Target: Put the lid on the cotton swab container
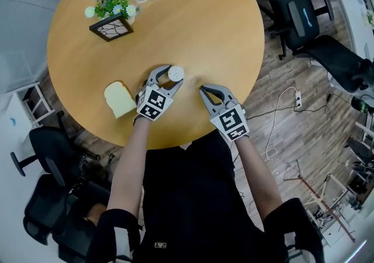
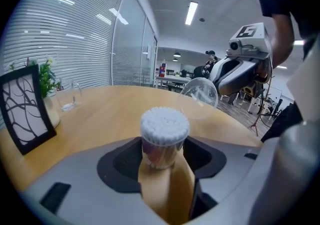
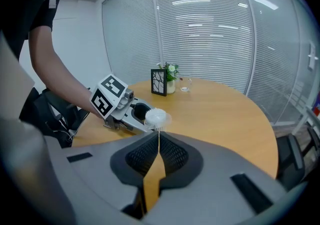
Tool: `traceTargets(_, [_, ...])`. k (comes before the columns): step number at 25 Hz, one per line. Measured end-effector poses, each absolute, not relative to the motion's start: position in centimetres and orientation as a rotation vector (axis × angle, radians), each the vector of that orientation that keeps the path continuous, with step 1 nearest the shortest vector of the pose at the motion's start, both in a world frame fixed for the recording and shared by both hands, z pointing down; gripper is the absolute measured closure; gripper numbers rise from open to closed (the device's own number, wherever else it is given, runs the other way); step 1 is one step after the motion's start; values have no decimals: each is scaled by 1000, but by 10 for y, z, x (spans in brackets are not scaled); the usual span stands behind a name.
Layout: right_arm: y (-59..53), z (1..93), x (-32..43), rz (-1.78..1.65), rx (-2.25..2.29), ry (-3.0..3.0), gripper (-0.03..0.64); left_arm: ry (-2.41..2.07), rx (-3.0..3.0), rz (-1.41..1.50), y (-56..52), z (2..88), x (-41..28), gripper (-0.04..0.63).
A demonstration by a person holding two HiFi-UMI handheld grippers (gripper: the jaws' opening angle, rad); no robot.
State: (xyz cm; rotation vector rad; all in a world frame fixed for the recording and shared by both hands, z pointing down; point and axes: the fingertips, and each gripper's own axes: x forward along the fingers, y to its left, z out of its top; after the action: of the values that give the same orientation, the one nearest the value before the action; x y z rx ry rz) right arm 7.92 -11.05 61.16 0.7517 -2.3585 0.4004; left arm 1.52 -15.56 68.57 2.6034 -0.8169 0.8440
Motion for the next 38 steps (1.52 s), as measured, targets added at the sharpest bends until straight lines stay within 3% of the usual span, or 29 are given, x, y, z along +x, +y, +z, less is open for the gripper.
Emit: traceTargets(38, [-136,606,16,379,672,-2444,612,-843,2619,862,-154,687,18,342])
